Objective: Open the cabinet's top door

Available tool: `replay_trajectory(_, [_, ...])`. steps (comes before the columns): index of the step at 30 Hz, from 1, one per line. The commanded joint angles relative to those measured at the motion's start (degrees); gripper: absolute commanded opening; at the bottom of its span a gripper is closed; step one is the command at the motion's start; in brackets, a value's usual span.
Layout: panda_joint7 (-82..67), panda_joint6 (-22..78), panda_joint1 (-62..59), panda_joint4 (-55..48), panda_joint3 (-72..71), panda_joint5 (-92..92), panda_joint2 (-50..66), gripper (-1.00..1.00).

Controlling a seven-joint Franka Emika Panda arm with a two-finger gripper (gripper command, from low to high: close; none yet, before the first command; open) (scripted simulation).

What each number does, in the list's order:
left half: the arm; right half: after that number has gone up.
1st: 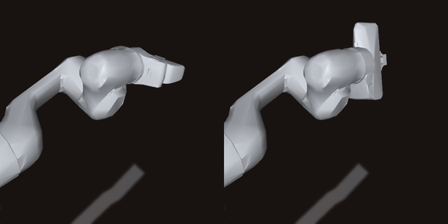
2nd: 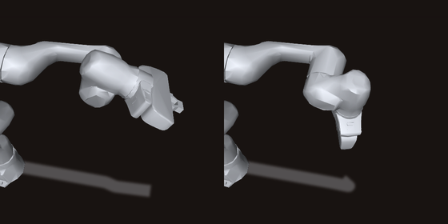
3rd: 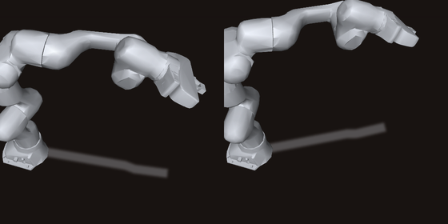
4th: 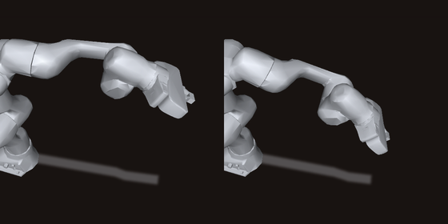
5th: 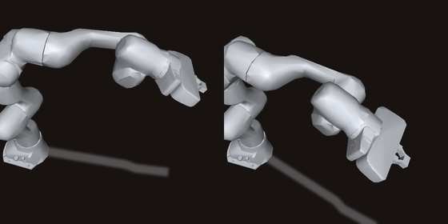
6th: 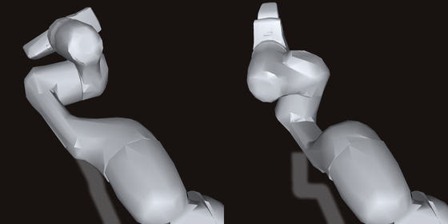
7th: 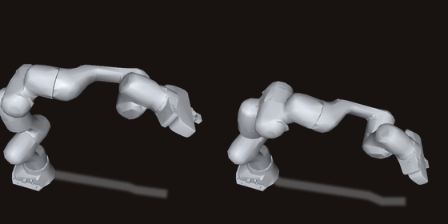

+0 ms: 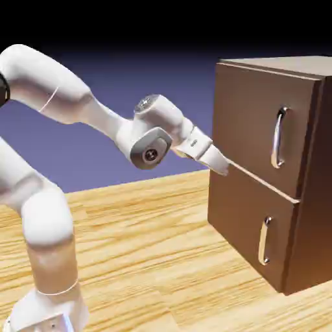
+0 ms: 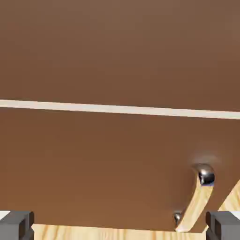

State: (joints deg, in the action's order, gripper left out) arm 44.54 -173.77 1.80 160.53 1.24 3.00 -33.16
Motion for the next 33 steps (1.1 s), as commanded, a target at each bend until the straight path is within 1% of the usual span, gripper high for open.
replay_trajectory(1, [1.73, 0.20, 0.92, -0.39, 1.03, 2.50, -0.41, 1.00])
replay_trajectory(33, [57.15, 6.48, 30.36, -12.95, 33.84, 82.23, -13.63, 1.00])
